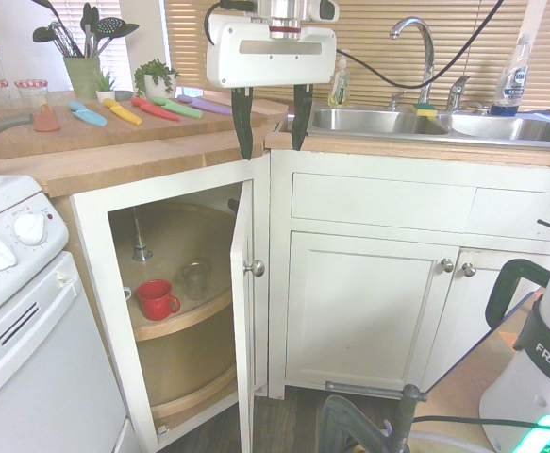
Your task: Close the cabinet
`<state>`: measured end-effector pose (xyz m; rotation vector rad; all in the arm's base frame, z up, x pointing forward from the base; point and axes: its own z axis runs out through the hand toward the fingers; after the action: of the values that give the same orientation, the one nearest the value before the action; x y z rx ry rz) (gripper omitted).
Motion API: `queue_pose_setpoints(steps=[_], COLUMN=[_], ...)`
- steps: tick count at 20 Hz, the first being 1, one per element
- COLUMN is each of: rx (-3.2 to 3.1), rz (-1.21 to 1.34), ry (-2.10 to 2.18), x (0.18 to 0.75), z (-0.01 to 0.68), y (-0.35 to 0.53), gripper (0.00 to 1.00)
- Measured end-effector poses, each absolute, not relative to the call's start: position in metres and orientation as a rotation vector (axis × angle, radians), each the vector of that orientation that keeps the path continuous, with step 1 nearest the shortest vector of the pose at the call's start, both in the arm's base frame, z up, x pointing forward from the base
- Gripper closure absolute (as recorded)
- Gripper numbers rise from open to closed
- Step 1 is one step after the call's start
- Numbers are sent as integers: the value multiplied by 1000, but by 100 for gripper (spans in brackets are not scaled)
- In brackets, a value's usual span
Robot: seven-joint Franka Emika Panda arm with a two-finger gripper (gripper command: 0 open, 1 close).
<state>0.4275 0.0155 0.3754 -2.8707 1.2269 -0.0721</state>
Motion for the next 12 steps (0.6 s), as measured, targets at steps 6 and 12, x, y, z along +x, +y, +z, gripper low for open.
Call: queue_pose_setpoints(steps=[6, 12], rx=[-2837, -2882], rz=[-57, -81], ry=[1232, 1124], x=[428, 424], z=[375, 360], y=[12, 6], gripper=[0, 0])
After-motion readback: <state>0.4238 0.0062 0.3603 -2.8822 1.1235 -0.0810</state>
